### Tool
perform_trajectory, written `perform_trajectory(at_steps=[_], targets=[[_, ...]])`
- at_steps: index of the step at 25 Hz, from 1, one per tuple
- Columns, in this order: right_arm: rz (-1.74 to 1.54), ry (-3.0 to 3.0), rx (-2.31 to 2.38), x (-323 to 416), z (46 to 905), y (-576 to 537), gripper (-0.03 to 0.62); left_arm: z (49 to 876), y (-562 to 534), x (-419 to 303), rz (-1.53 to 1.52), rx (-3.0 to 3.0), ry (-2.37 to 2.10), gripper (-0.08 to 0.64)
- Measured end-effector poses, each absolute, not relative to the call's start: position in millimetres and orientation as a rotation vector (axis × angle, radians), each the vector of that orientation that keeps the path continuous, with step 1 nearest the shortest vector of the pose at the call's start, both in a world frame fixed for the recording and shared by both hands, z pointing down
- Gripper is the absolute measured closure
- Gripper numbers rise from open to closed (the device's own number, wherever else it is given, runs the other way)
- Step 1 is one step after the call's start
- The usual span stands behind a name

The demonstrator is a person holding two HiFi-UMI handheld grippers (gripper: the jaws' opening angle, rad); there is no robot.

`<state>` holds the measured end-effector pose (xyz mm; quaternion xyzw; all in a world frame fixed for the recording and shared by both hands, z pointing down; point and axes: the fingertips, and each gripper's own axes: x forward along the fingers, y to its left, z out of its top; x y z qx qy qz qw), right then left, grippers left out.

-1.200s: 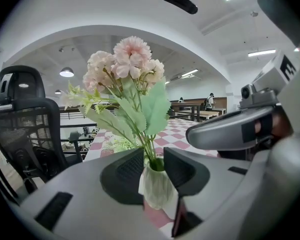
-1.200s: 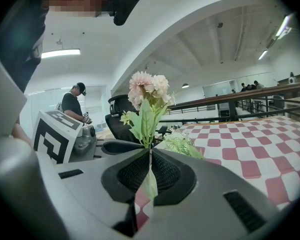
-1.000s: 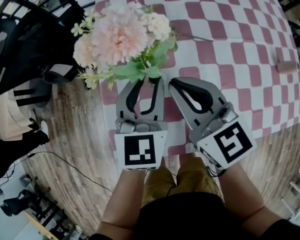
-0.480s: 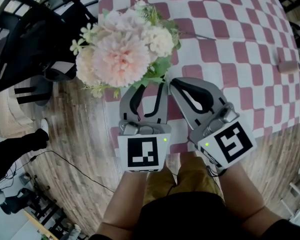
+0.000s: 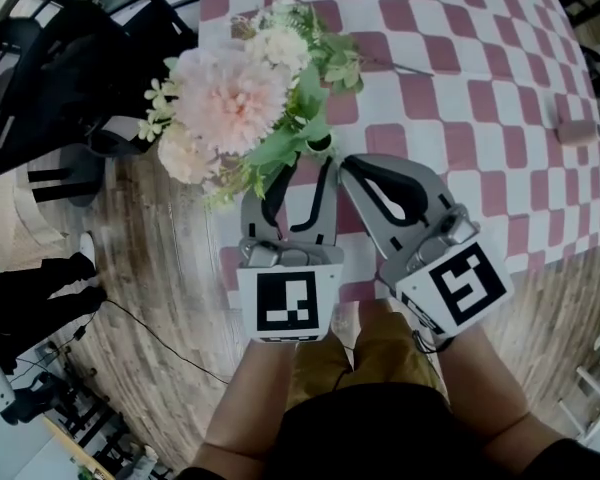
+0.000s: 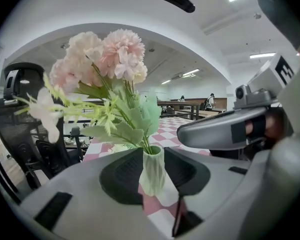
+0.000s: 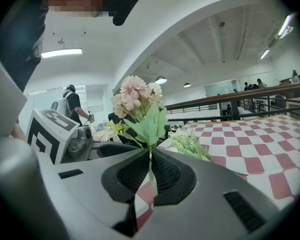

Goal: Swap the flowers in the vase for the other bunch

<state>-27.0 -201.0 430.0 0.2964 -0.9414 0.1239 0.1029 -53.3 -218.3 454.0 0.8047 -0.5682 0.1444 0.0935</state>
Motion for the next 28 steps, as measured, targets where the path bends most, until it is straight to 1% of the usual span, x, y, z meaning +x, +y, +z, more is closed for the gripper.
perform_trajectory(at_steps=[28], targets=[[0.363,-2.771,0.863,-22.1,438.3,-191.6,0.554,455.6,-208.7,-50.9,0.425,2.388,-1.703,0.422]])
